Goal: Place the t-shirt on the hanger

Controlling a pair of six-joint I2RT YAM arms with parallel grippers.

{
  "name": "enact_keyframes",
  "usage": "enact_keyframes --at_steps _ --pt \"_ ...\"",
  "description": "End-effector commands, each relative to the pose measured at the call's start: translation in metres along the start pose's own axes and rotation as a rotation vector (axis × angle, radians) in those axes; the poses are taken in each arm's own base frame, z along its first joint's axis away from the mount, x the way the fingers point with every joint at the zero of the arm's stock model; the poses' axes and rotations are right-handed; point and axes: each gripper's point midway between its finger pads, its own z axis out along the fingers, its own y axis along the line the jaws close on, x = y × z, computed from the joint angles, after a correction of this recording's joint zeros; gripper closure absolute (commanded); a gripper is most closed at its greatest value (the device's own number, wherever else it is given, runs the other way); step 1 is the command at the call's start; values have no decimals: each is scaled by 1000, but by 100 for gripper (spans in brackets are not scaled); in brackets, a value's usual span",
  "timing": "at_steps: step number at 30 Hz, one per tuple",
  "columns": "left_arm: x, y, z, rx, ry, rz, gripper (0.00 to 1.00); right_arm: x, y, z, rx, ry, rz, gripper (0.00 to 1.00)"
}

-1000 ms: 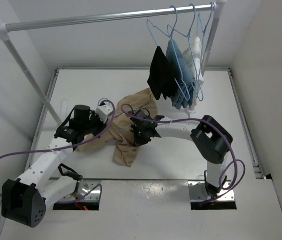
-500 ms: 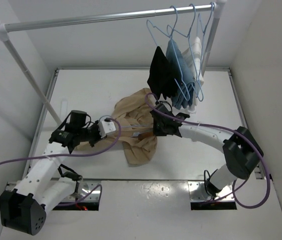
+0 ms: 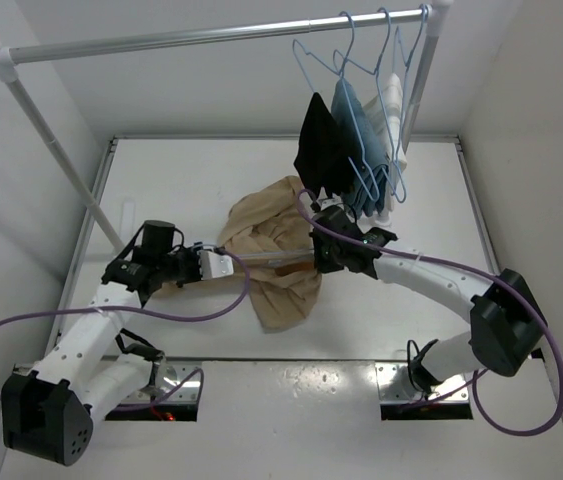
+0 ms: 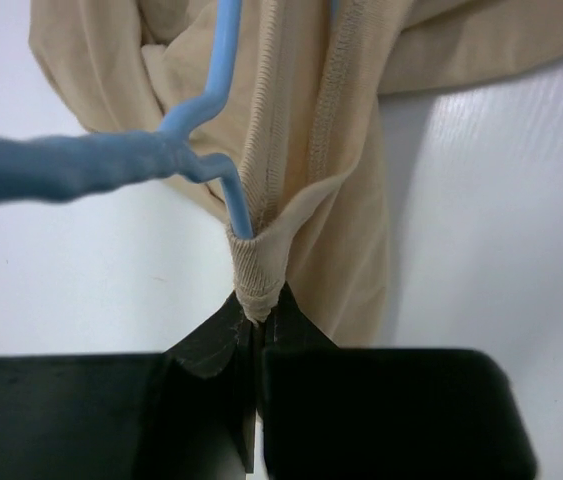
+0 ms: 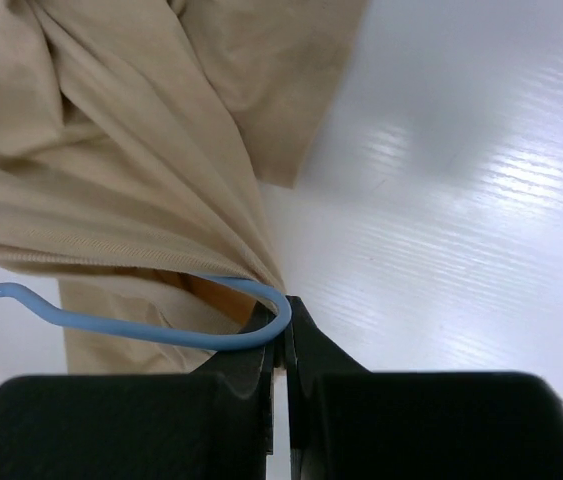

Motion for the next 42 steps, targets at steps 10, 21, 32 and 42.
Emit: enact_keyframes --at_steps 10,21,32,42 --pt "6 -6 -17 129 37 131 100 27 -54 7 95 39 48 100" --pt "-17 -54 -1 145 -81 -291 100 -37 -12 43 -23 -58 58 54" --pt "-6 -35 9 36 -8 -437 100 -24 10 22 -127 -76 146 44" --pt "-8 -30 8 23 -1 -437 100 0 36 28 -233 44 178 44"
